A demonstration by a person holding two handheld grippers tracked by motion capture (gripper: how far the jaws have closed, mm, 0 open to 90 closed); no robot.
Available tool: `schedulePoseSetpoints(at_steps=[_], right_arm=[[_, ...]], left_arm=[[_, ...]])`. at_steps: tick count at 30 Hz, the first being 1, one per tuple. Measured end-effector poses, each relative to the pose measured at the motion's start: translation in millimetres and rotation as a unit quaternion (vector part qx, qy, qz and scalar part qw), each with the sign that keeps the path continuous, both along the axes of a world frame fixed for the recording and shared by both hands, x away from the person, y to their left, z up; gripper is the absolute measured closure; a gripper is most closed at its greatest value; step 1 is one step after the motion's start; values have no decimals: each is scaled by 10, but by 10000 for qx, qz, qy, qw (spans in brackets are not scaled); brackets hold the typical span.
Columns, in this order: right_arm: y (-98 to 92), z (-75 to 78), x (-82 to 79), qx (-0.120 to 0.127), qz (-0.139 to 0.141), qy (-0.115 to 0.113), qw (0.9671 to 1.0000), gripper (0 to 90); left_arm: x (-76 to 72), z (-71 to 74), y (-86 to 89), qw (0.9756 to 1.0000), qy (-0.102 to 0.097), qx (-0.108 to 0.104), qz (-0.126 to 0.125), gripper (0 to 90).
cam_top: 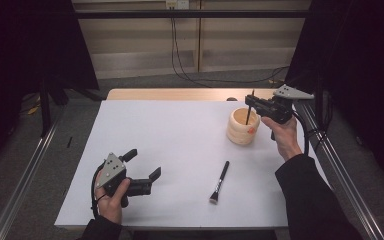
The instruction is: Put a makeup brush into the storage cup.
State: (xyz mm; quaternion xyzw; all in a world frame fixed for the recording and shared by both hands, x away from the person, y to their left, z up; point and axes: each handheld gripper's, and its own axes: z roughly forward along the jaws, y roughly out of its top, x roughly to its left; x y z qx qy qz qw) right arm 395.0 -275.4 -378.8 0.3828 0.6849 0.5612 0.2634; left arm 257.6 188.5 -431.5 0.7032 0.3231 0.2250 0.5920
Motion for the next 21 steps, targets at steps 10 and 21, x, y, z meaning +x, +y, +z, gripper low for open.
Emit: schedulePoseSetpoints(at_steps=[10, 21], right_arm=[[-19, -182, 7, 68, -72, 90, 9999, 835], [2, -258, 20, 80, -69, 155, 9998, 831]], left_arm=[[1, -3, 3, 10000, 12, -35, -31, 9], [-3, -4, 10, 10000, -6, 4, -64, 9]])
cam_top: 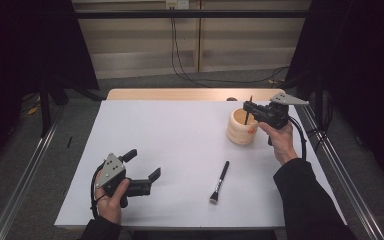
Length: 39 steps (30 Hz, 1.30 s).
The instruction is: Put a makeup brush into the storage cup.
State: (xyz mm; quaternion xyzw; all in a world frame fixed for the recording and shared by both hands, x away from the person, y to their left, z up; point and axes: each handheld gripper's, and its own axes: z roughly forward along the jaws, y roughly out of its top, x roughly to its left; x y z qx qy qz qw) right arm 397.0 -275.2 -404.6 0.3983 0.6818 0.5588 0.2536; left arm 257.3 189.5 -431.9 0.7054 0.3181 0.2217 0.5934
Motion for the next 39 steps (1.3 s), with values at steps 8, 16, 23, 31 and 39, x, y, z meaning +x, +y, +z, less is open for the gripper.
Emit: schedulePoseSetpoints(at_steps=[8, 16, 23, 31, 39], right_arm=[[-28, -8, -6, 2, -28, 8, 10000, 820], [-17, -4, -17, 30, 43, -45, 10000, 723], [-4, 5, -28, 32, 12, -99, 9999, 470], [9, 34, -52, 4, -115, -237, 9997, 185], [12, 60, -72, -60, -69, -394, 9992, 0]], left_arm=[[1, -1, -3, 10000, -2, -4, 15, 8], [9, 0, 5, 10000, -38, 39, -15, 9], [6, 0, 7, 10000, -34, 35, -15, 9], [4, 1, 11, 10000, -55, 39, -22, 10], [-2, 0, 8, 10000, -26, -1, 19, 10]])
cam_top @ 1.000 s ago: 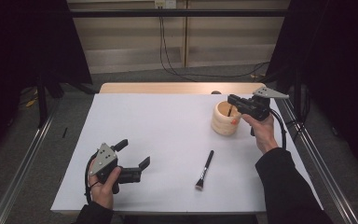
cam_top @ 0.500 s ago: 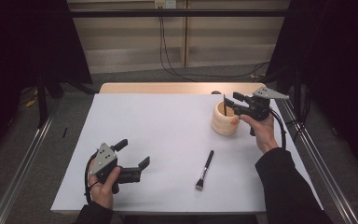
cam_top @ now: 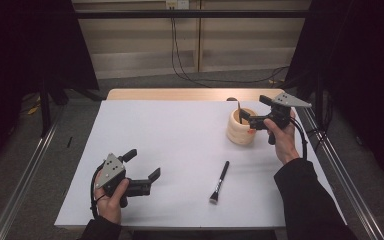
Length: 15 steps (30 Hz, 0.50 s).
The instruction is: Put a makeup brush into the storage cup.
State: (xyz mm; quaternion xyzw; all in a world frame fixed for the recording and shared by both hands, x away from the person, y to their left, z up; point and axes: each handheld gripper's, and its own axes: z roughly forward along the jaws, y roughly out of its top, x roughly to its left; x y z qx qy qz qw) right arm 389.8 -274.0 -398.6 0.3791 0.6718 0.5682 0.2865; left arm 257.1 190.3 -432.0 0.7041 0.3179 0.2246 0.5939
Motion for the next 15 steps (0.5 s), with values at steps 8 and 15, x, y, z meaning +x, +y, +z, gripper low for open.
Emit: schedulePoseSetpoints(at_steps=[8, 15], right_arm=[[-20, 8, -9, 39, -123, 2, 9999, 0], [-22, 22, -97, -51, -250, -34, 9997, 0]], left_arm=[[-1, 0, -1, 10000, 5, -1, 5, 10], [0, 2, 6, 10000, 7, -1, 9, 10]])
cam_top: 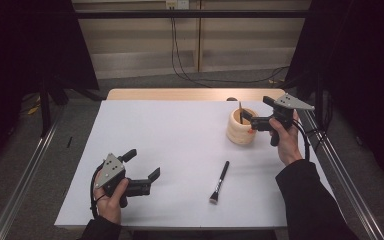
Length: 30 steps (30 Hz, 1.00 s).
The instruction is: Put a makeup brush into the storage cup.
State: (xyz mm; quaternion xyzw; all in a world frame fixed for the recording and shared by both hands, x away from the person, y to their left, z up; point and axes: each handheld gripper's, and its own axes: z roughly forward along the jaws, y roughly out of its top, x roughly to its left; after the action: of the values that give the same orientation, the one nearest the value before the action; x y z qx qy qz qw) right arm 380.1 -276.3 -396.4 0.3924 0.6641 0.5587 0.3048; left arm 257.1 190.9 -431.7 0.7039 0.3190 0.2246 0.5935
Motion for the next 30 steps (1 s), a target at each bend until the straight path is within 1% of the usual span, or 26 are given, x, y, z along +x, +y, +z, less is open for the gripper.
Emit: schedulePoseSetpoints(at_steps=[2, 3, 5, 7, 9, 11, 14, 15, 16, 17, 18, 19, 22, 23, 24, 26, 28, 30], right_arm=[[-19, 7, -22, 13, 0, -16, 10000, 0], [-23, 11, -31, 72, 0, -14, 10000, 0], [-43, 14, -60, 47, -49, -32, 10000, 0], [-59, 13, -77, 42, 4, -29, 10000, 0], [-74, 12, -100, -4, -4, -45, 10000, 0], [-90, 8, -125, 34, 33, -36, 10000, 0], [-107, 2, -170, 2, -30, -6, 10000, 0], [-111, 2, -187, -30, -45, -28, 10000, 0], [-107, 4, -201, -19, -88, -25, 10000, 0], [-111, 10, -225, -58, -83, -39, 9999, 0], [-105, 16, -240, -16, -102, -63, 9999, 0], [-101, 23, -257, -11, -107, -36, 9999, 0], [-107, 57, -318, -14, -162, -127, 9998, 0], [-111, 72, -340, 23, -200, -125, 9997, 0], [-124, 90, -359, 2, -260, -176, 9995, 0], [-145, 123, -404, 53, -274, -198, 9994, 0], [-155, 142, -451, 43, -362, -213, 9991, 0], [-163, 156, -505, -12, -346, -216, 9992, 0]], left_arm=[[-2, 0, -2, 10000, -9, 1, -4, 10], [-2, 0, -2, 10000, -9, 4, -2, 10], [-3, 1, -3, 10000, -13, -3, 6, 10], [-3, 1, -2, 10000, -11, 9, 3, 10], [-3, 1, -1, 10000, -13, 9, 16, 10], [-3, 1, 3, 10000, -3, 13, 38, 10], [-9, 6, 4, 10000, -14, -5, 64, 10], [-8, 8, 9, 10000, -32, 23, 65, 10], [-7, 8, 10, 10000, -31, 8, 59, 10], [-6, 7, 12, 10000, -38, -16, 42, 10], [-7, 8, 14, 10000, -39, -14, 46, 10], [-9, 9, 14, 10000, -32, -42, 57, 10], [-12, 11, 16, 9999, -19, -82, 107, 10], [-13, 11, 24, 9999, -28, -122, 95, 11], [-15, 13, 23, 9998, -35, -186, 97, 13], [-20, 15, 26, 9997, -37, -188, 134, 12], [-19, 12, 25, 9997, -38, -187, 118, 12], [-20, 14, 24, 9998, -37, -173, 133, 12]])
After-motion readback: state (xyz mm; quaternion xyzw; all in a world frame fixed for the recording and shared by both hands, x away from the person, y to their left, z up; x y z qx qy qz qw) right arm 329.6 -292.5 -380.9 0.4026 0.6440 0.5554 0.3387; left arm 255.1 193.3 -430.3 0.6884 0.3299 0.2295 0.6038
